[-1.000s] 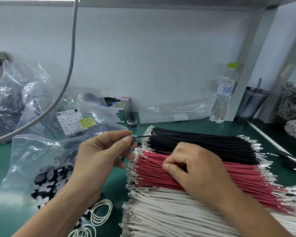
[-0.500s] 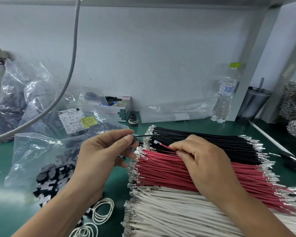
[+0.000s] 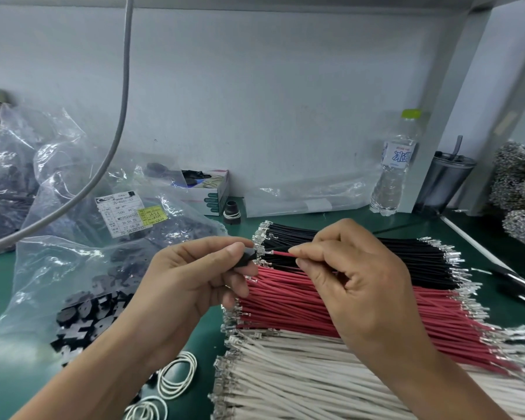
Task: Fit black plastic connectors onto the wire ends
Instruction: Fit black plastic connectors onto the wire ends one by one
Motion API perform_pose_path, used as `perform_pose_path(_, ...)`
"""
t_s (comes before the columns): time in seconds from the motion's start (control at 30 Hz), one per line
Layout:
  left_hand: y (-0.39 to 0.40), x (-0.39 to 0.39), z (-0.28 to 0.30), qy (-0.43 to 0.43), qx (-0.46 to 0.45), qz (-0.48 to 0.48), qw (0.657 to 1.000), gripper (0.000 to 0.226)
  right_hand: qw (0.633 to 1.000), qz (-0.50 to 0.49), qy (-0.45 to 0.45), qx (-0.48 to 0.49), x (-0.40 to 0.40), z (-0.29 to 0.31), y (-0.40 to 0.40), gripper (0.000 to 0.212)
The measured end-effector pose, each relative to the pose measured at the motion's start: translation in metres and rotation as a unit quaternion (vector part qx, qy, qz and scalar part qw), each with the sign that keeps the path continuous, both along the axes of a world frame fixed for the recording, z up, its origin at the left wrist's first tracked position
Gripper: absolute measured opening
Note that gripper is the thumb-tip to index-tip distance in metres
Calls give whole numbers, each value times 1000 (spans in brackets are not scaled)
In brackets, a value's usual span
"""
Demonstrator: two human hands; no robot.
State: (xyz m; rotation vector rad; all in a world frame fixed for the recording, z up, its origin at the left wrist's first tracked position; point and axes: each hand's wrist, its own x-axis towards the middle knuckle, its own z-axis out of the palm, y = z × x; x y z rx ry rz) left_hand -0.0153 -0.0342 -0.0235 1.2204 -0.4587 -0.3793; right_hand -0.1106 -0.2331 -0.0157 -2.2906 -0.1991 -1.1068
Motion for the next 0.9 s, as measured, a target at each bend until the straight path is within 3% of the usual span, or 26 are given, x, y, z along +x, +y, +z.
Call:
perform_pose_path(0.1, -1, -2, 1, 7, -13, -13, 1000, 23, 1000, 11, -1, 11, 0, 0, 0, 17)
perform_pose_path(0.47, 0, -1, 5, 22, -14, -23, 999, 31, 998, 51, 13, 22, 0, 0, -1, 18)
perform_pose_path(0.6, -1, -3, 6, 16, -9, -28, 999, 24, 999, 43, 14, -9, -2, 1, -2, 17)
perform_pose_path(0.8, -3, -9, 8, 25, 3, -14, 1000, 32, 989, -25, -28, -146, -1, 1, 0, 15)
perform_pose_path(0.9, -8, -13, 8, 40, 17, -11, 999, 34, 988, -16, -22, -150, 0, -2, 5, 12)
